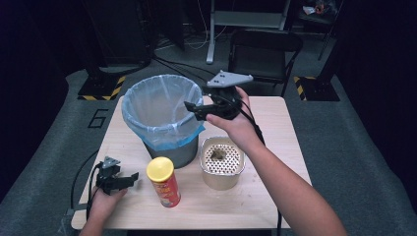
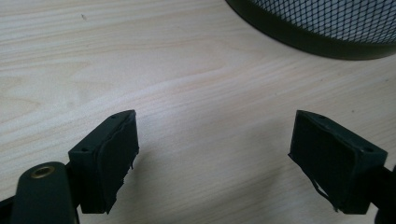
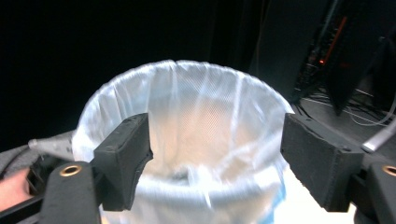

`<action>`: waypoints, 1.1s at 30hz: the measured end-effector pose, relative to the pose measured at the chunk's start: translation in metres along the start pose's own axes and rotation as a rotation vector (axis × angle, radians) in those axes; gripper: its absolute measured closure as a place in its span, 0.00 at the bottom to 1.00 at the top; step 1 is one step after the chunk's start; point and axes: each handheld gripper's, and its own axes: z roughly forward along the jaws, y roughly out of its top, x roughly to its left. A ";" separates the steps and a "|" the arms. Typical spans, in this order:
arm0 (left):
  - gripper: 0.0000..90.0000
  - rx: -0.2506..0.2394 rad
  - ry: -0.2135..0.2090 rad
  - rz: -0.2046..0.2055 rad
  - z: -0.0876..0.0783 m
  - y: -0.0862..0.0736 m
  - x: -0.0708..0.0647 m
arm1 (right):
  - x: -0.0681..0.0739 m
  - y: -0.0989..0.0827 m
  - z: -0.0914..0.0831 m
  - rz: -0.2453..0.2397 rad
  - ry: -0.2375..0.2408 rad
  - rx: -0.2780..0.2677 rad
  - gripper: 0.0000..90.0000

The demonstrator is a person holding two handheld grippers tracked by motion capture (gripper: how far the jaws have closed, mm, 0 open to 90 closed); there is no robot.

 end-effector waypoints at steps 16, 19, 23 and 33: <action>0.16 -0.013 -0.029 0.082 -0.024 0.018 -0.019 | -0.015 -0.077 -0.047 0.045 -0.083 -0.002 0.28; 0.16 -0.030 -0.065 0.083 -0.034 0.018 -0.025 | -0.017 -0.092 -0.052 0.040 -0.106 0.013 0.28; 0.16 -0.054 -0.083 0.107 -0.045 0.015 -0.033 | -0.019 -0.111 -0.057 0.033 -0.148 0.038 0.28; 0.15 -0.071 -0.162 0.155 -0.063 0.007 -0.052 | -0.030 -0.151 -0.074 0.091 -0.215 0.032 0.29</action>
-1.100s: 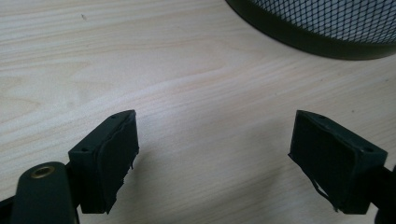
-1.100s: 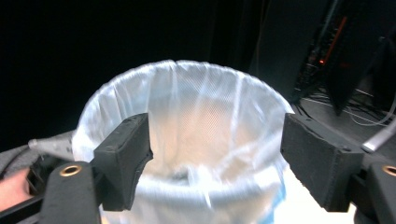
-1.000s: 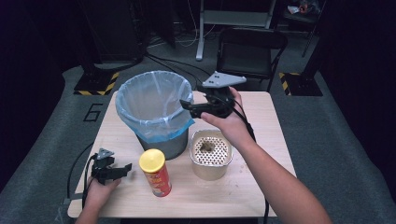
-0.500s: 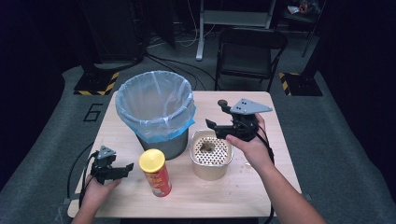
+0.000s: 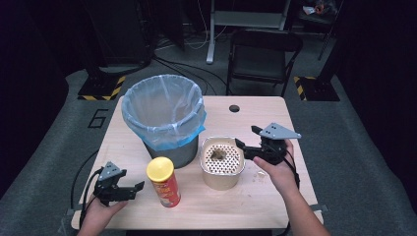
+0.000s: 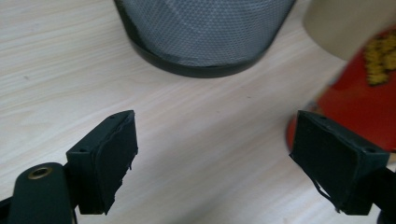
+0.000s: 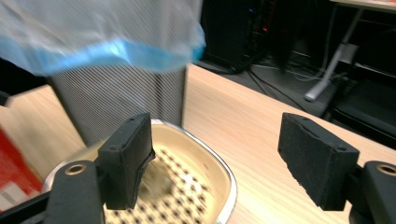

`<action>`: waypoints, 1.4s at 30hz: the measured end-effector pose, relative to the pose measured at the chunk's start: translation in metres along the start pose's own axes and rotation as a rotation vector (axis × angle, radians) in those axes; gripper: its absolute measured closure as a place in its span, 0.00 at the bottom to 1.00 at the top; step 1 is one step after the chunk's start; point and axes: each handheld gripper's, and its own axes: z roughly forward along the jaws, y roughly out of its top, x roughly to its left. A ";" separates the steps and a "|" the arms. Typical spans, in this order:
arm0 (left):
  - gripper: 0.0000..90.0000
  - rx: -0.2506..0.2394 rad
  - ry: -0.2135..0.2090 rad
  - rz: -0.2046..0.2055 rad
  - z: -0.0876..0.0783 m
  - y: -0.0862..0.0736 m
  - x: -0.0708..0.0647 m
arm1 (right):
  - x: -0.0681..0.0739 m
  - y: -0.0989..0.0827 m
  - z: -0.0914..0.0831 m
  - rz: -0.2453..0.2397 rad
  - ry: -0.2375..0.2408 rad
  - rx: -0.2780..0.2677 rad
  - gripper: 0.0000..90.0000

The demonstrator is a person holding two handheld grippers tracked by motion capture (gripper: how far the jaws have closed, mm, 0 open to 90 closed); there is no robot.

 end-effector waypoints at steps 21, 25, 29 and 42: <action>0.15 -0.016 -0.145 0.135 -0.009 0.000 -0.042 | -0.028 -0.068 -0.010 0.048 -0.116 0.064 0.29; 0.15 -0.016 -0.176 0.119 -0.006 0.000 -0.049 | -0.030 -0.072 -0.011 0.064 -0.130 0.073 0.29; 0.15 -0.009 -0.197 0.142 -0.002 0.001 -0.055 | -0.033 -0.080 -0.014 0.064 -0.143 0.091 0.29; 0.15 -0.022 -0.228 0.117 0.018 0.002 -0.066 | -0.044 -0.106 -0.019 0.116 -0.181 0.114 0.29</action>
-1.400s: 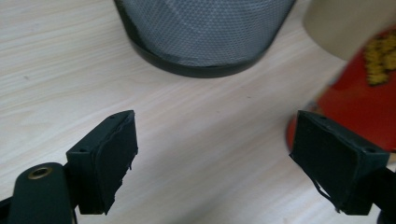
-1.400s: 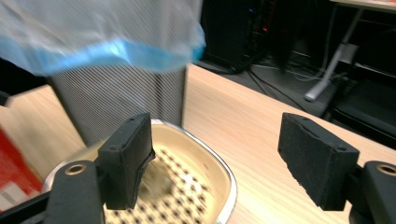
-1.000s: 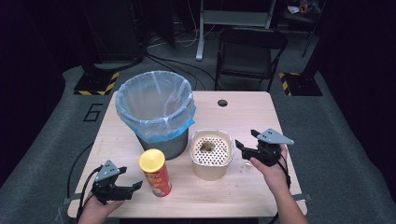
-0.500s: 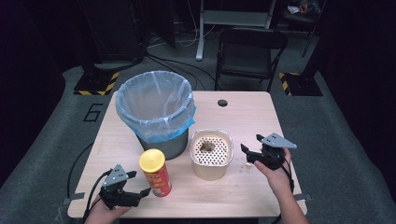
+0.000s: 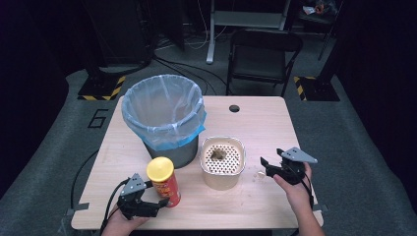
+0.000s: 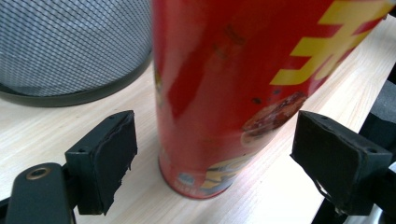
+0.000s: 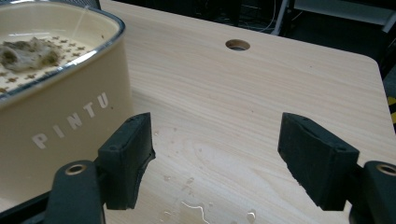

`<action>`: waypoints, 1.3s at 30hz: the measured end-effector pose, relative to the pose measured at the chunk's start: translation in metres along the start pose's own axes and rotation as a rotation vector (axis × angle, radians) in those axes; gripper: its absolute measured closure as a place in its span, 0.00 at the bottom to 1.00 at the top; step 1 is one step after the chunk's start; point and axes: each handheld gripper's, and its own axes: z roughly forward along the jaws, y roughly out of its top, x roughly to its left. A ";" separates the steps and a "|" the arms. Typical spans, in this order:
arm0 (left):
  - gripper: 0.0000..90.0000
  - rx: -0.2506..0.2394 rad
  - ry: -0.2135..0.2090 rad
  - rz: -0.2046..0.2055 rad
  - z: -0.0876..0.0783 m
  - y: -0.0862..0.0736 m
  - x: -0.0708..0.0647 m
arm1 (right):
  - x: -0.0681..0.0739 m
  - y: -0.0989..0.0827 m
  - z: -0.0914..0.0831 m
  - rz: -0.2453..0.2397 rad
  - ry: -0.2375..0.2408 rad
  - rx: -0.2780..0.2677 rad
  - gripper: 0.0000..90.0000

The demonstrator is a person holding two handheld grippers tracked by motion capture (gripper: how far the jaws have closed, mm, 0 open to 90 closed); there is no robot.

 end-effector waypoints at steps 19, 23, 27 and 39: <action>0.17 -0.056 0.022 0.032 0.022 -0.010 0.001 | -0.009 -0.018 0.003 0.014 -0.027 0.025 0.29; 0.21 -0.086 0.018 0.019 0.027 -0.011 0.000 | -0.013 -0.021 0.002 0.032 -0.036 0.023 0.29; 0.23 -0.080 0.016 0.041 0.028 -0.010 0.000 | -0.014 -0.022 0.000 0.050 -0.036 0.020 0.29; 0.26 -0.084 0.018 0.065 0.027 -0.008 0.000 | -0.016 -0.028 0.001 0.038 -0.050 0.037 0.29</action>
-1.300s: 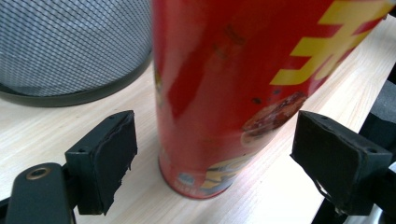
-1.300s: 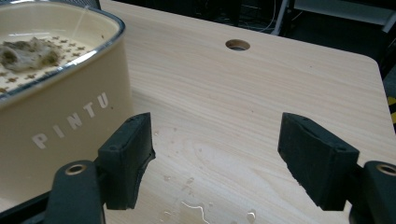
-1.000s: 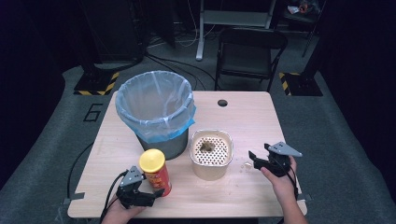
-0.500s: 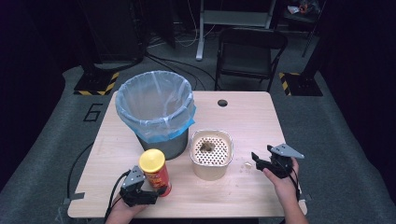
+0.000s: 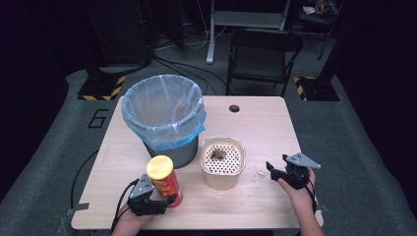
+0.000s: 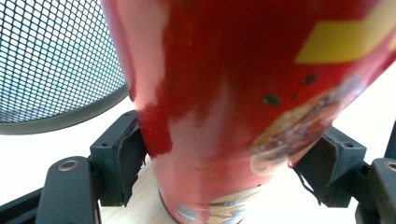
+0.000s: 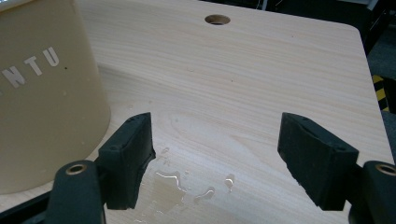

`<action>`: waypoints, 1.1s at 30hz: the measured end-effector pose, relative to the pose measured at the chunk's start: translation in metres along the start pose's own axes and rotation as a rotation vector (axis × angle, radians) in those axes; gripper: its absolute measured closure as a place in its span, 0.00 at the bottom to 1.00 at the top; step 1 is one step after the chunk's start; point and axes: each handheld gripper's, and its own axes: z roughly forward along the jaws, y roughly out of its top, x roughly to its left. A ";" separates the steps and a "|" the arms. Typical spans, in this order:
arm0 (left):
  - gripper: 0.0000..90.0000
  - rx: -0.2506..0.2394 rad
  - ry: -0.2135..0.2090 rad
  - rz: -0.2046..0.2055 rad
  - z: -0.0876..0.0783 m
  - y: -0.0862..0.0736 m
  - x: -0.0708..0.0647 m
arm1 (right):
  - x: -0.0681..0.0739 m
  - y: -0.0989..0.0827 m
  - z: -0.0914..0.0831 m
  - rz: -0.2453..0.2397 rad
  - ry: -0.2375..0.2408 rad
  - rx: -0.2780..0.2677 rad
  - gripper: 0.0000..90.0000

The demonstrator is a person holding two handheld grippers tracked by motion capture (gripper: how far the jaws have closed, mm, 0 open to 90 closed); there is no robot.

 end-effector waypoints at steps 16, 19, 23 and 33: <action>0.26 -0.015 -0.017 0.001 -0.009 0.008 -0.005 | -0.003 -0.005 0.002 0.006 -0.013 0.014 0.29; 0.26 -0.017 -0.015 -0.003 -0.010 0.009 -0.006 | -0.001 -0.005 0.003 -0.003 -0.012 0.017 0.29; 0.26 -0.025 -0.013 -0.002 -0.014 0.012 -0.007 | 0.000 -0.005 0.003 -0.003 -0.012 0.021 0.29; 0.26 -0.004 0.002 -0.001 -0.025 0.021 -0.003 | -0.003 -0.006 0.004 -0.007 -0.017 0.024 0.30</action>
